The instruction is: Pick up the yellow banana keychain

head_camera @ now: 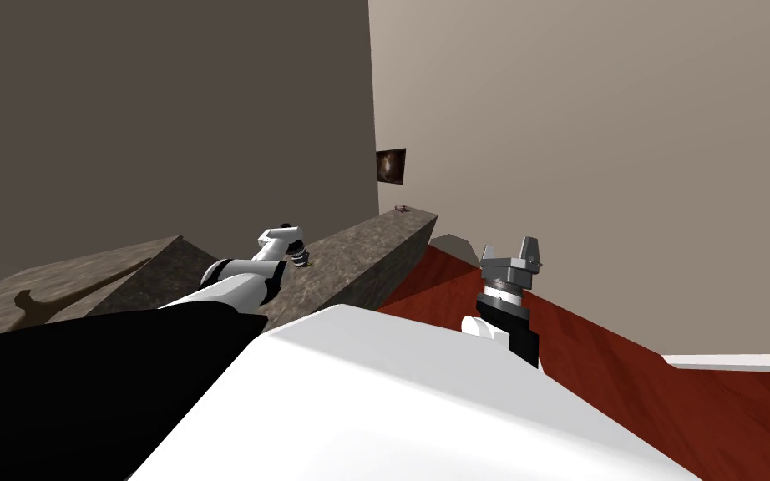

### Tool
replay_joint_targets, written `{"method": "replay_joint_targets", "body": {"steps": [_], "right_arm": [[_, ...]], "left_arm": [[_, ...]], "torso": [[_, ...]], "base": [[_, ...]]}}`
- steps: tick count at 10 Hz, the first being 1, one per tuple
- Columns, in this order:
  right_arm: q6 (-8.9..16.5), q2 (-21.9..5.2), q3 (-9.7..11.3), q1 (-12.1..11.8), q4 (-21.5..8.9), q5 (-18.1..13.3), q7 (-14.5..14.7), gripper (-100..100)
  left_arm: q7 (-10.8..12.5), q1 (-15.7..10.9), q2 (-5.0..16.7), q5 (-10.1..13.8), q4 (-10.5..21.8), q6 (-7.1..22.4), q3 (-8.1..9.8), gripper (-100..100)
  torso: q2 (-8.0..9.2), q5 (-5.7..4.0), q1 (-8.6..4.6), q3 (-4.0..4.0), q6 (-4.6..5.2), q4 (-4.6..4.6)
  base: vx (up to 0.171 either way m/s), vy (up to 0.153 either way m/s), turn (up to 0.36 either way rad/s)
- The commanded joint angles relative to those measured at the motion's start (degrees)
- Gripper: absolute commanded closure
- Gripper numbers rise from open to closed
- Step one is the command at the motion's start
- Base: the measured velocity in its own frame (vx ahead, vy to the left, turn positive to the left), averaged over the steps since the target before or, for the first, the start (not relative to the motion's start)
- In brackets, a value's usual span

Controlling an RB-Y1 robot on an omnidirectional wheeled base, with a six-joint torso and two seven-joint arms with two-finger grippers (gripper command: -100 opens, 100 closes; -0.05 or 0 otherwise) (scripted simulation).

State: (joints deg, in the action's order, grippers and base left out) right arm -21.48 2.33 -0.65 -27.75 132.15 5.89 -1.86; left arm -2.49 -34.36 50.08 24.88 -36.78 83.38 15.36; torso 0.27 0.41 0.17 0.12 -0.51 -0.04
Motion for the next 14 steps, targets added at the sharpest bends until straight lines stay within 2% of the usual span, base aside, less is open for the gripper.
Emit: {"method": "replay_joint_targets", "body": {"steps": [1,2,3,5,6,7,8,9,12,13,14], "right_arm": [[0.00,0.00,0.00,0.00,0.00,0.00,0.00,0],[0.00,0.00,0.01,0.01,0.00,0.00,0.00,0],[0.00,0.00,0.01,0.02,0.00,0.00,0.00,0],[0.00,0.00,0.01,0.01,0.00,0.00,0.00,0],[0.00,0.00,0.01,0.01,0.00,0.00,0.00,0],[0.00,0.00,0.01,0.01,0.00,0.00,0.00,0],[0.00,0.00,0.00,0.00,0.00,0.00,0.00,0],[0.00,0.00,0.01,0.01,0.00,0.00,0.00,0],[0.00,0.00,0.01,0.01,0.00,0.00,0.00,0],[0.00,0.00,0.01,0.01,0.00,0.00,0.00,0],[0.00,0.00,0.01,0.01,0.00,0.00,0.00,0]], "left_arm": [[-0.46,-2.86,-2.86,-2.86,0.12,2.86,2.86,100],[-0.46,-2.87,-4.10,-4.79,0.12,3.62,4.45,100],[-0.46,-2.87,-4.10,-6.41,0.12,3.62,5.63,100],[-0.46,-2.87,-4.10,-9.82,0.12,3.62,5.63,100],[-0.46,-2.87,-4.10,-10.79,0.12,3.62,5.63,100],[-2.57,-5.60,-6.90,-12.82,2.77,6.67,8.55,100],[-2.57,-7.57,-8.06,-14.45,3.19,7.69,10.12,100],[-2.57,-7.40,-9.33,-15.79,2.37,7.76,12.42,100],[-2.57,-7.97,-9.33,-20.86,3.19,7.76,12.78,100],[-2.57,-7.97,-9.33,-21.63,3.19,7.76,12.78,100],[-2.57,-7.97,-9.26,-20.94,2.96,8.02,12.78,100]], "torso": [[0.00,0.00,0.00,0.00,0.00,0.00],[-0.02,0.00,-0.06,0.00,0.21,0.03],[-0.06,-0.04,-0.13,-0.01,0.27,0.04],[-0.07,-0.06,-0.08,-0.02,0.14,0.03],[-0.05,-0.06,-0.04,-0.01,0.11,0.03],[-0.04,-0.05,-0.03,0.00,0.12,0.03],[0.01,0.01,-0.02,0.01,0.02,0.01],[0.00,-0.03,-0.14,0.02,0.18,0.04],[-0.08,-0.05,-0.04,-0.03,0.13,0.02],[-0.06,-0.05,-0.02,-0.02,0.11,0.03],[-0.05,-0.04,-0.02,-0.01,0.12,0.03]], "base": [[-0.014,0.006,0.201],[-0.011,-0.001,-0.055],[-0.002,-0.001,-0.059],[0.002,-0.001,0.006],[0.002,0.001,0.010],[-0.006,0.013,0.306],[-0.008,-0.017,0.120],[-0.012,0.010,-0.013],[-0.001,0.003,-0.009],[0.000,0.000,0.000],[0.000,0.000,0.000]]}}
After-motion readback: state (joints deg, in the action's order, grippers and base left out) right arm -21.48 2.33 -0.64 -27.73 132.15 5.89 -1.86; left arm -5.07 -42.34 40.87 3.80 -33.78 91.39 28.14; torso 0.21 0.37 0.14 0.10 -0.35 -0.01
